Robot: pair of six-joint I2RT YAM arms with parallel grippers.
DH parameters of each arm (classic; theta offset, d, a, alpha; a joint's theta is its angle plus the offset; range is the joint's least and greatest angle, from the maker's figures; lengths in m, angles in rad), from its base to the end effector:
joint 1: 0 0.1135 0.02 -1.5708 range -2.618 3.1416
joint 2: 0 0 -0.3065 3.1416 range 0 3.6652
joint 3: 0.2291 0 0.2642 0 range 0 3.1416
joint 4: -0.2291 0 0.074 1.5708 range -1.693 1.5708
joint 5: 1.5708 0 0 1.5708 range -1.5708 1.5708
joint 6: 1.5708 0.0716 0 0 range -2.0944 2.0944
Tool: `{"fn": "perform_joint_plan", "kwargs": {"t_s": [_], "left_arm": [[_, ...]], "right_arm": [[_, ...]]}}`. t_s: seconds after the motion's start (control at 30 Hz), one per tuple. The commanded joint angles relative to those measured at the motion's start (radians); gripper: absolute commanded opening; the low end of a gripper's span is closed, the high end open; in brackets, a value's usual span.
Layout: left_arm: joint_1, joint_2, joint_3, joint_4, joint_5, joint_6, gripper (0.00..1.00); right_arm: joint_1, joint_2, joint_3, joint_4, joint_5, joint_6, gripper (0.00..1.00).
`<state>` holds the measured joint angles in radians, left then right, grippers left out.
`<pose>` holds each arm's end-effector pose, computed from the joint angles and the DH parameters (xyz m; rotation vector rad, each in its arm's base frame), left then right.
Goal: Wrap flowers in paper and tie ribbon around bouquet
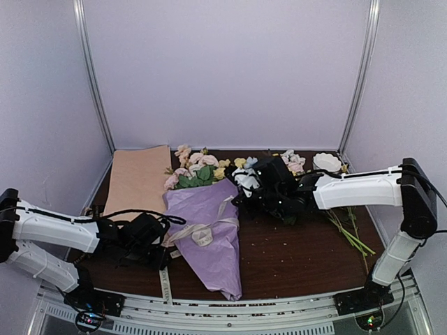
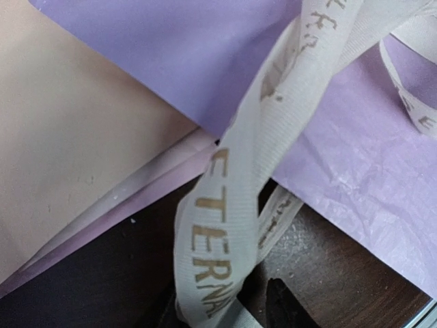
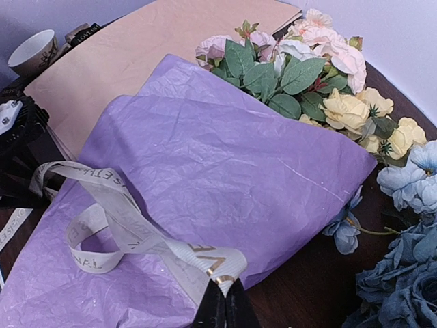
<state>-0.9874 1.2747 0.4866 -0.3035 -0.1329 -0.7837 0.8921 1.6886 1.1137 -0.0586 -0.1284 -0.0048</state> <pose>0.1299 -0.1795 0.1379 0.2317 2.7002 -0.3984 0.2574 0.3338 0.2425 -1.0511 2.0142 0.6253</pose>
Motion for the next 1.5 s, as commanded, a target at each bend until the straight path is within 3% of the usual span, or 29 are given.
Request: {"fn": "perform_joint_plan", "kwargs": {"t_s": [0.0, 0.3, 0.57, 0.6, 0.67, 0.77, 1.03, 1.2, 1.3, 1.47], "left_arm": [[-0.002, -0.011, -0.024, -0.097, 0.087, -0.038, 0.43], [-0.048, 0.02, -0.006, -0.169, 0.123, -0.068, 0.49], [-0.093, 0.133, 0.101, -0.318, 0.038, -0.088, 0.23], [-0.102, 0.145, 0.122, -0.321, 0.04, -0.079, 0.14], [-0.105, 0.147, 0.128, -0.327, 0.044, -0.075, 0.07], [-0.105, 0.138, 0.15, -0.374, 0.043, -0.077, 0.09], [-0.105, 0.105, 0.126, -0.399, 0.067, -0.06, 0.28], [-0.108, 0.115, 0.123, -0.375, 0.068, -0.058, 0.19], [-0.11, 0.117, 0.142, -0.392, 0.067, -0.052, 0.02], [-0.111, 0.072, 0.183, -0.467, -0.009, -0.057, 0.0]], "right_arm": [[-0.002, -0.059, 0.035, -0.021, 0.062, -0.023, 0.0], [-0.005, -0.082, 0.051, -0.035, 0.065, -0.032, 0.0], [-0.005, -0.082, 0.059, -0.033, 0.054, -0.033, 0.0], [-0.005, -0.082, 0.062, -0.039, 0.054, -0.036, 0.0], [-0.005, -0.085, 0.064, -0.04, 0.061, -0.04, 0.0], [-0.006, -0.089, 0.068, -0.044, 0.073, -0.045, 0.0], [-0.011, -0.087, 0.075, -0.048, 0.076, -0.047, 0.0], [-0.012, -0.089, 0.072, -0.05, 0.075, -0.046, 0.0], [-0.012, -0.09, 0.074, -0.052, 0.075, -0.049, 0.0], [-0.016, -0.095, 0.08, -0.053, 0.072, -0.047, 0.0]]}}
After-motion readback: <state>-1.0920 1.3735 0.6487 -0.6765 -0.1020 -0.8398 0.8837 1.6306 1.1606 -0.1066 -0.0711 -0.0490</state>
